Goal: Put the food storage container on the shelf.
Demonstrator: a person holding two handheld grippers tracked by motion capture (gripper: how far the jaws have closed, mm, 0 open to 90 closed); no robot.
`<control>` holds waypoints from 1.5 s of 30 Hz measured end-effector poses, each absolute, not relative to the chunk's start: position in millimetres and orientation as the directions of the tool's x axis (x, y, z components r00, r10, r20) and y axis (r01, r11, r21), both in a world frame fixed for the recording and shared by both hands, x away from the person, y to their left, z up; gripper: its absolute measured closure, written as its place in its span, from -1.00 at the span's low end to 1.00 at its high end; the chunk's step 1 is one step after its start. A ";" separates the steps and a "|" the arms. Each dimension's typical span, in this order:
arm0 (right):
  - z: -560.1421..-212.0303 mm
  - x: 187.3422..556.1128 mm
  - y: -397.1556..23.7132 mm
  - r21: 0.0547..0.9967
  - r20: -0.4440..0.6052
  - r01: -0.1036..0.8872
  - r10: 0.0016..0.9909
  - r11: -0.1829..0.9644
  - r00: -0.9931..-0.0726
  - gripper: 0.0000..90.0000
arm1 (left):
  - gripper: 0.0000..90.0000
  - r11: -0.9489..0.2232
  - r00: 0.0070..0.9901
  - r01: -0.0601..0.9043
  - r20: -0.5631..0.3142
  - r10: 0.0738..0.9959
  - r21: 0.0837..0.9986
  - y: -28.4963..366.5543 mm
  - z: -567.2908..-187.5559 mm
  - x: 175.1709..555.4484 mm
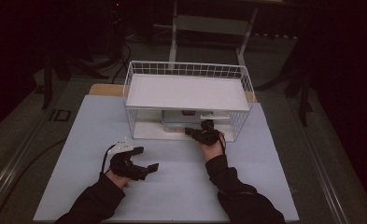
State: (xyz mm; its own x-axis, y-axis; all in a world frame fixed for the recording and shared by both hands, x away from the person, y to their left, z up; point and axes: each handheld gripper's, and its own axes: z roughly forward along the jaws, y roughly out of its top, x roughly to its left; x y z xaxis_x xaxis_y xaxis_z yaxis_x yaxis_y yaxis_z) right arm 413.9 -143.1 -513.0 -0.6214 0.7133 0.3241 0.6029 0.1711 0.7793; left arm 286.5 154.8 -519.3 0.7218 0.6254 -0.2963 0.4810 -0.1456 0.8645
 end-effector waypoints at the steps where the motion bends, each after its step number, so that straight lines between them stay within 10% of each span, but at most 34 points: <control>1: -512.4 411.4 -143.0 0.778 0.333 0.605 0.705 0.170 -0.626 0.96 | -1.00 -0.148 0.722 0.479 -0.293 0.626 0.865 154.7 -519.1 286.3; 8: -506.4 394.8 -146.4 0.788 0.331 0.588 0.679 0.183 -0.655 0.64 | -1.00 -0.152 0.724 0.472 -0.284 0.628 0.868 153.9 -516.3 283.4; 18: -498.4 369.8 -158.0 0.809 0.375 0.568 0.607 0.156 -0.701 -0.46 | -1.00 -0.169 0.732 0.469 -0.274 0.624 0.867 151.5 -513.9 282.0; 45: -496.8 321.3 -219.0 0.864 0.242 0.463 0.643 0.199 -0.726 -0.63 | -1.00 -0.213 0.760 0.426 -0.220 0.612 0.879 147.7 -512.3 269.7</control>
State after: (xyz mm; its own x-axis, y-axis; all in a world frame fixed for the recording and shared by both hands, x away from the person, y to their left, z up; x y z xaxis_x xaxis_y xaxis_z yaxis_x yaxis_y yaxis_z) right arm 321.3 -219.0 -496.8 -0.7265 0.6433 0.2416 0.4632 0.1986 0.8637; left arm 269.7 147.7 -512.3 0.7599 0.6117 -0.2197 0.4260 -0.2134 0.8792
